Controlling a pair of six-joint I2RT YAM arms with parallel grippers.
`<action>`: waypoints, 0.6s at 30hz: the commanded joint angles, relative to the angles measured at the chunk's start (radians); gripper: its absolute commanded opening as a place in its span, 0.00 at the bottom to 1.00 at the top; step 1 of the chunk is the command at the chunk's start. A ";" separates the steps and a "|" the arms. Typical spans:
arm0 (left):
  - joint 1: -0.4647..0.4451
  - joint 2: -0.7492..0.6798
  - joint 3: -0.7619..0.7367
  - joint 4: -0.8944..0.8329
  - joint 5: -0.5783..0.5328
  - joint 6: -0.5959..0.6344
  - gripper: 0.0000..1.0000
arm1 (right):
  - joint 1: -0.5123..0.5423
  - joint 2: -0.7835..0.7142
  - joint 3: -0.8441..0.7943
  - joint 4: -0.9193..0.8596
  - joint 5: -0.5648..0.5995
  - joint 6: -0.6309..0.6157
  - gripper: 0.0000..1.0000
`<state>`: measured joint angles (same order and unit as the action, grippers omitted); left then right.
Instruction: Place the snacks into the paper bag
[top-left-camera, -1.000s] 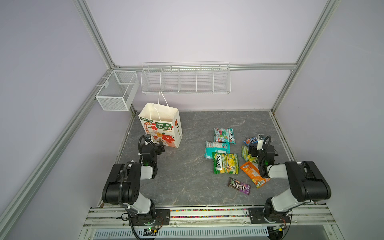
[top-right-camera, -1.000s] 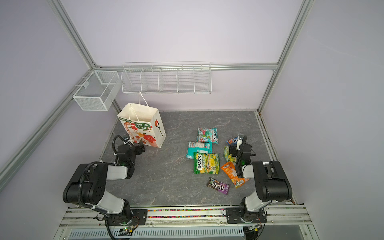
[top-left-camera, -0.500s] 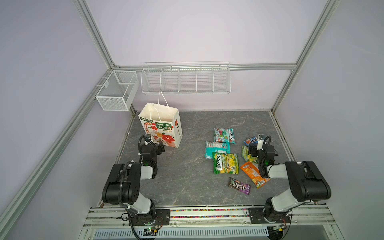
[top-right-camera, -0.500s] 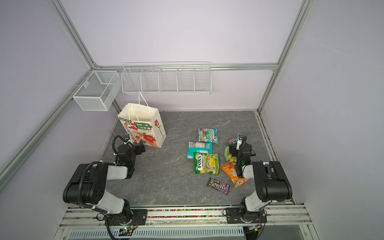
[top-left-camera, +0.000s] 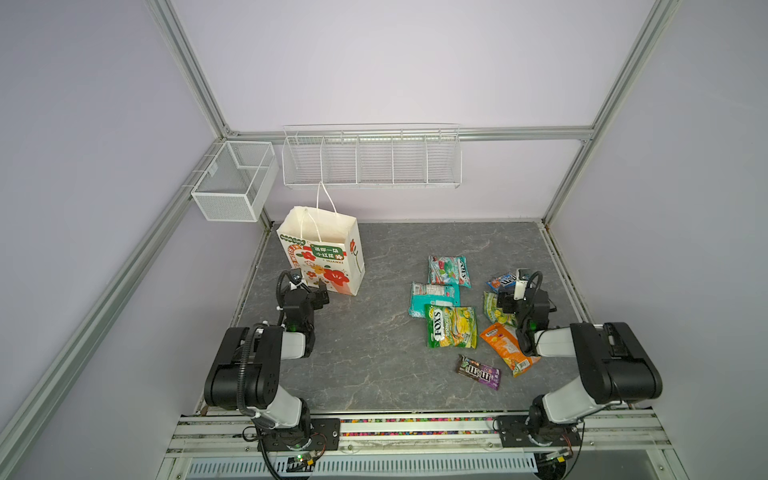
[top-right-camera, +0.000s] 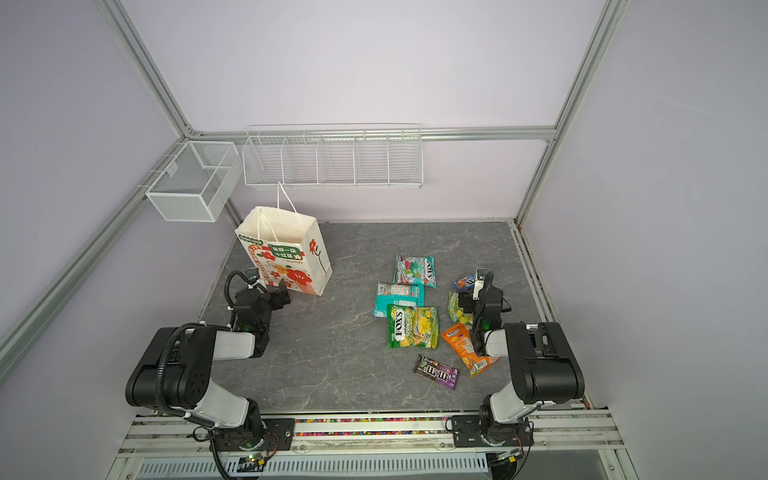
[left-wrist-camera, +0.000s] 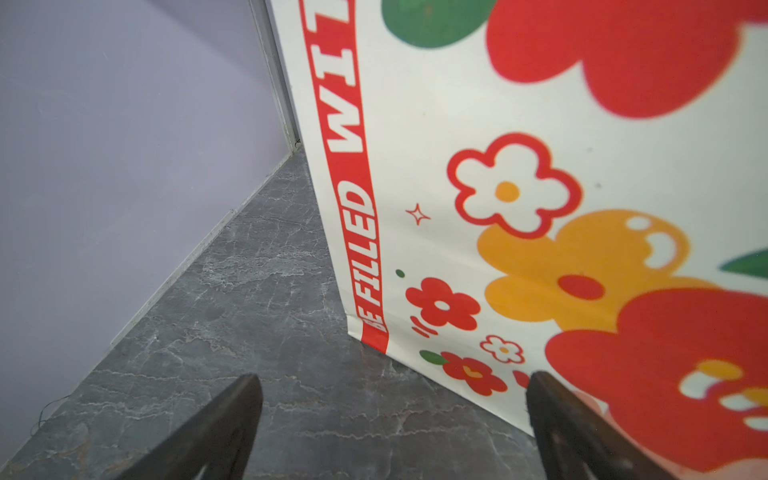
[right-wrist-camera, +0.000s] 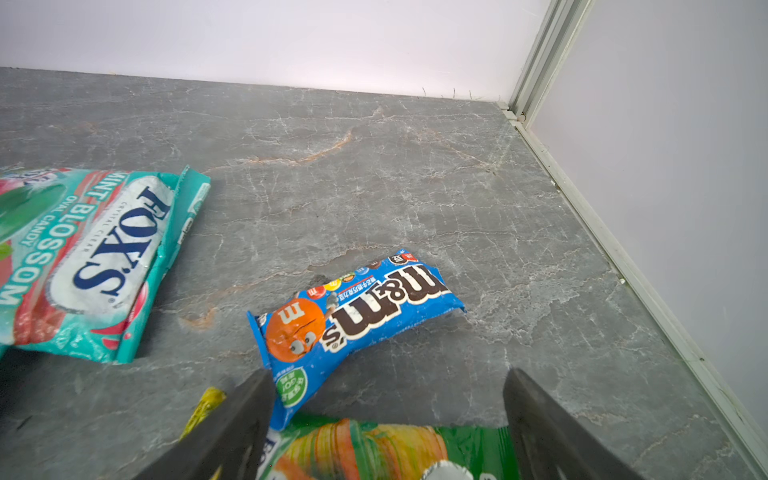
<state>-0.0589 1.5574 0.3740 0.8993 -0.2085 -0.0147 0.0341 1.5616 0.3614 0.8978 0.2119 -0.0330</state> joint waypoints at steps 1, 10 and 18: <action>0.002 -0.005 0.019 0.005 0.008 0.011 0.99 | -0.005 -0.021 0.010 0.012 -0.011 0.006 0.89; 0.002 -0.005 0.021 0.001 0.012 0.009 0.99 | -0.004 -0.021 0.010 0.012 -0.010 0.007 0.89; 0.011 -0.006 0.028 -0.011 0.021 -0.002 0.99 | -0.005 -0.021 0.010 0.012 -0.009 0.007 0.89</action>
<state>-0.0559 1.5574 0.3767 0.8917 -0.2035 -0.0151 0.0341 1.5616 0.3614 0.8978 0.2119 -0.0330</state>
